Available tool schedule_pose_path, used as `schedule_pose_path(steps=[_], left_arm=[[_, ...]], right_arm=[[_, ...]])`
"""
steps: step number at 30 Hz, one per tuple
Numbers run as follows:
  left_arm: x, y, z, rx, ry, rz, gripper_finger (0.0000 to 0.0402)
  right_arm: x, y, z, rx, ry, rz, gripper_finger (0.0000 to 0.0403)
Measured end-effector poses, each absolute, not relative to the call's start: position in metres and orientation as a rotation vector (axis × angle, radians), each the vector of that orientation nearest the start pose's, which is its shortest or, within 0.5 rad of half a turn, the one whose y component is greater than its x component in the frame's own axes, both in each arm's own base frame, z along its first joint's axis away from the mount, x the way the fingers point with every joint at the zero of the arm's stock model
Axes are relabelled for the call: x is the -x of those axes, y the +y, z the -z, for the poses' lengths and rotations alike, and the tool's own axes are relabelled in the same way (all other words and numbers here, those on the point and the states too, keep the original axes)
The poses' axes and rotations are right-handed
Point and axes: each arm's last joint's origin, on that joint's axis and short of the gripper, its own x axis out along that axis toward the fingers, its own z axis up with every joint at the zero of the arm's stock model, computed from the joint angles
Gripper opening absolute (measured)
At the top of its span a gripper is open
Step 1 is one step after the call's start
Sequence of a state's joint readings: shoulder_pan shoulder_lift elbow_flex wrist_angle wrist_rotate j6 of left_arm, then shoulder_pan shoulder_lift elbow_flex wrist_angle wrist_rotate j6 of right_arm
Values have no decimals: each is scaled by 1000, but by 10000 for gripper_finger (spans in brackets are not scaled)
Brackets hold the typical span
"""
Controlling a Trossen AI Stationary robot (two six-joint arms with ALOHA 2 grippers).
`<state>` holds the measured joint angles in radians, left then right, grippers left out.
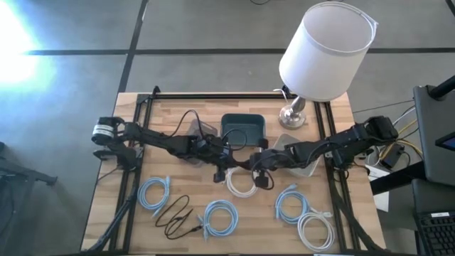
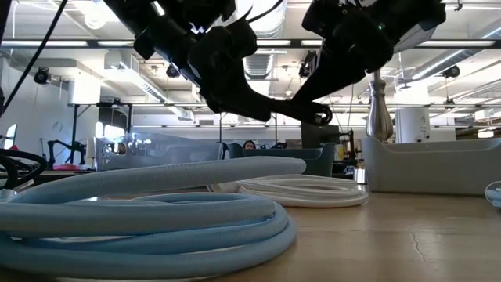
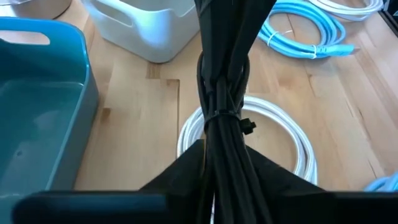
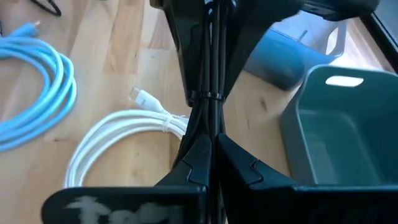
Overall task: Sort HDMI cables
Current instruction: Put the right black HDMI cable into the black bin
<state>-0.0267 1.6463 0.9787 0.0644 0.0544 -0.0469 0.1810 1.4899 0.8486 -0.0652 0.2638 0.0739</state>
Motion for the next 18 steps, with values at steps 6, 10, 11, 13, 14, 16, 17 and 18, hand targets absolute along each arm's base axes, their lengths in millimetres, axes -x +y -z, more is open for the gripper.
schedule_pose_path(steps=[6,10,11,13,14,16,17,18], left_arm=[[-349,-10,-207,61,605,50,40],[-349,-11,-207,74,604,47,51],[-349,-11,-208,77,603,46,55],[-349,-11,-207,80,606,45,55],[-349,-11,-207,80,610,45,52],[-348,-11,-207,80,615,44,44],[-348,-11,-206,81,620,44,41],[-348,-11,-206,81,625,43,39]], right_arm=[[-300,47,-206,70,691,112,13],[-300,46,-205,71,692,112,26],[-300,46,-205,74,693,111,32],[-300,46,-205,82,695,109,46],[-299,46,-205,85,697,108,53],[-299,46,-205,86,698,107,66],[-299,46,-205,86,699,106,73],[-299,46,-205,89,699,105,80]])
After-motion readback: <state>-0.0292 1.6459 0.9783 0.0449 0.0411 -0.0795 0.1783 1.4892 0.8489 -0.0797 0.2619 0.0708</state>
